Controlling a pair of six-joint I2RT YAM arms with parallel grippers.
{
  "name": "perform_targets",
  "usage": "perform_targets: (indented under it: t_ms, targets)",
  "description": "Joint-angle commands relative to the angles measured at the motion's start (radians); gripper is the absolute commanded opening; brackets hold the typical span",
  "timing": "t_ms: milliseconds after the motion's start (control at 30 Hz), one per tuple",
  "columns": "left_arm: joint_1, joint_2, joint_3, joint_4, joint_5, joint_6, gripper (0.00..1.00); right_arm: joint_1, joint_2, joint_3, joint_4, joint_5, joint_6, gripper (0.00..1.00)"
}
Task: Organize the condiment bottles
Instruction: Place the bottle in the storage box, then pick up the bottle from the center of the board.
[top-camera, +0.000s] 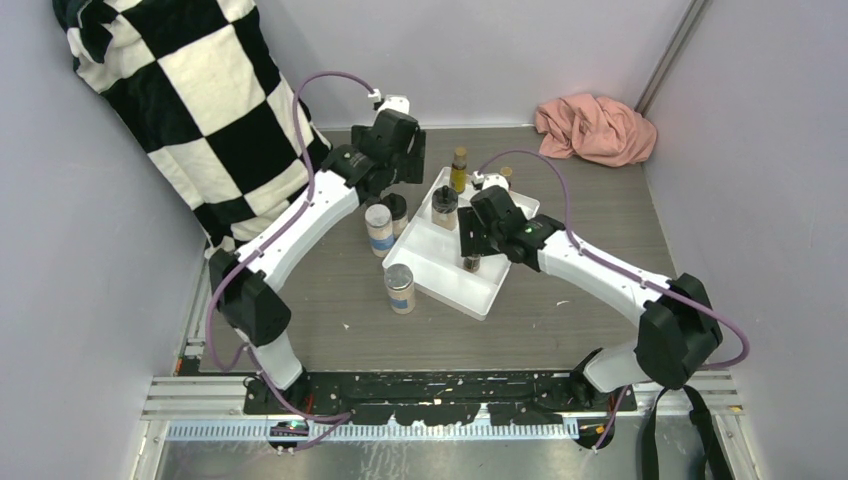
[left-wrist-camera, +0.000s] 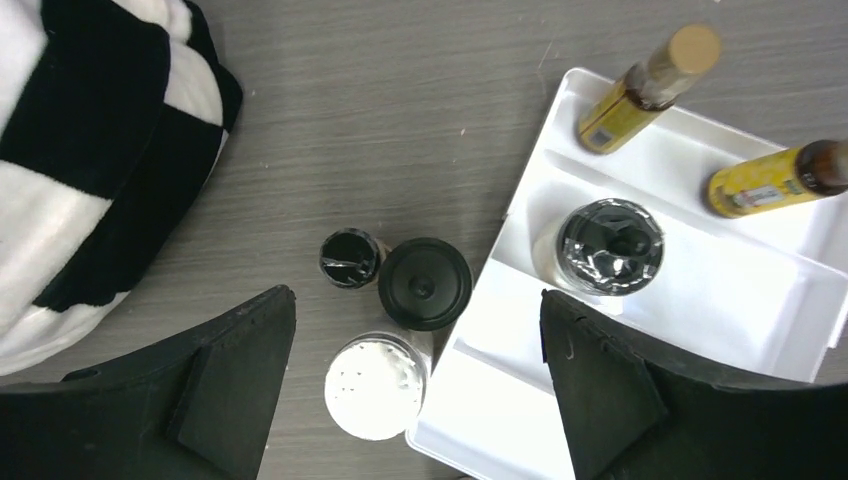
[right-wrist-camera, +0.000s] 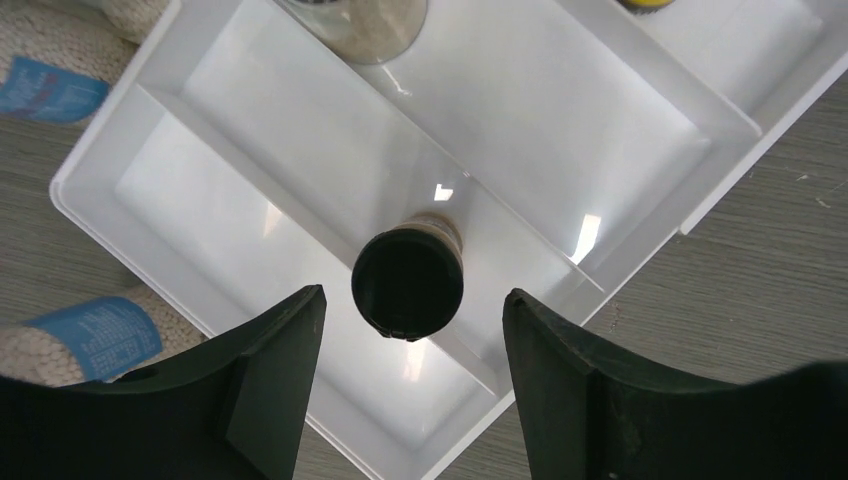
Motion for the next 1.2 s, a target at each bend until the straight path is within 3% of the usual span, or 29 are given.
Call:
perform_targets:
  t_ms: [0, 333, 733, 1167]
  targets:
    - [0.038, 0.076, 0.128, -0.192, 0.07, -0.008, 0.92, -0.004, -0.096, 0.052, 0.028, 0.049, 0.013, 0.71]
    - [0.098, 0.223, 0.296, -0.342, 0.177, 0.009, 0.92, -0.004, -0.202, 0.082, 0.051, 0.109, 0.015, 0.72]
    - [0.123, 0.323, 0.317, -0.344, 0.291, 0.0, 0.92, -0.003, -0.259, 0.06, 0.062, 0.122, 0.015, 0.73]
    - [0.138, 0.375, 0.315, -0.341, 0.324, -0.006, 0.92, -0.003, -0.259, 0.053, 0.068, 0.12, 0.018, 0.73]
